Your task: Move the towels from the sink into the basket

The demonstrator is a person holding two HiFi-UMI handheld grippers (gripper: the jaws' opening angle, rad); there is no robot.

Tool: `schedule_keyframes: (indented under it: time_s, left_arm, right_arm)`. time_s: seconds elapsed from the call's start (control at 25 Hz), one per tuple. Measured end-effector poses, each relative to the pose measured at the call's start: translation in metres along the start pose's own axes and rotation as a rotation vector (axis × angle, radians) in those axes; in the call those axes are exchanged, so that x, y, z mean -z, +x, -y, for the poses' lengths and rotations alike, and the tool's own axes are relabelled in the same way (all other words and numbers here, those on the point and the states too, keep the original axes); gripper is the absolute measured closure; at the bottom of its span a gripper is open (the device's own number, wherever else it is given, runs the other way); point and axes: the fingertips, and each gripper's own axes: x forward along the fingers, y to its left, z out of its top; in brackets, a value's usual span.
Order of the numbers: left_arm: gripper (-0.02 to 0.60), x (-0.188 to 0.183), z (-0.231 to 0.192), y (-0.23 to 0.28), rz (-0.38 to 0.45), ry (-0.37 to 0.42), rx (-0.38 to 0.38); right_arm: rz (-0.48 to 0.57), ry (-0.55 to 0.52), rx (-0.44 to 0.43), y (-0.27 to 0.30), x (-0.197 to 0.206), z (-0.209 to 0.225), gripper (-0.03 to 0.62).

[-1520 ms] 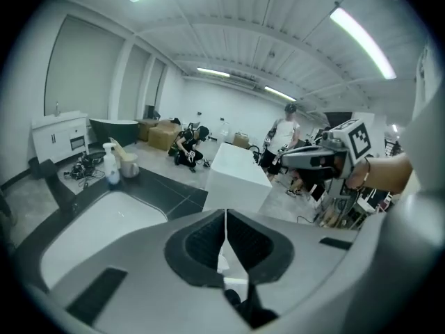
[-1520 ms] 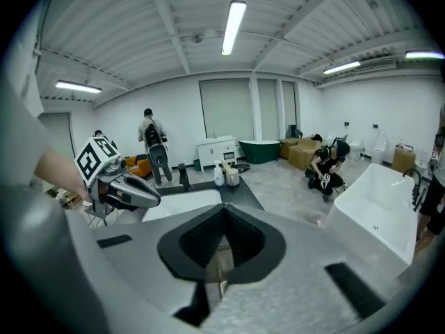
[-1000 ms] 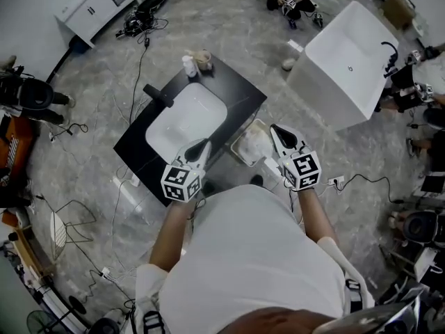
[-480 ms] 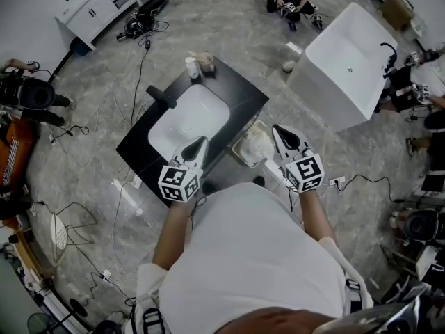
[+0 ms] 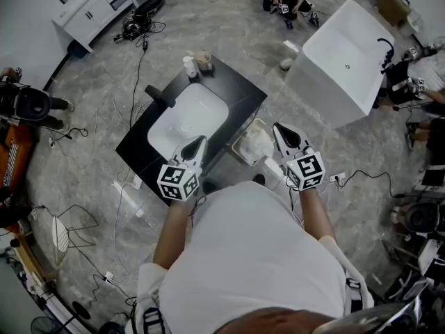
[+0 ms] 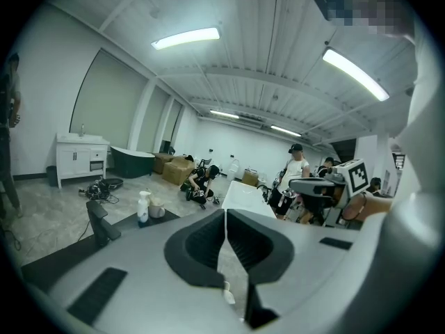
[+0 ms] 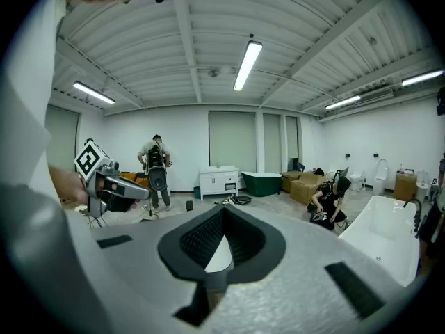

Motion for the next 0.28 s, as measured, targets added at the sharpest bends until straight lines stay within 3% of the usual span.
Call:
schedule_keyframes:
  time_s: [0.28]
  left_arm:
    - [0.565,0.0047,-0.0047,-0.0017,-0.007,-0.018,0.001]
  right_arm:
    - [-0.010,-0.001,0.005,0.0015,0.0036,-0.0023,0.595]
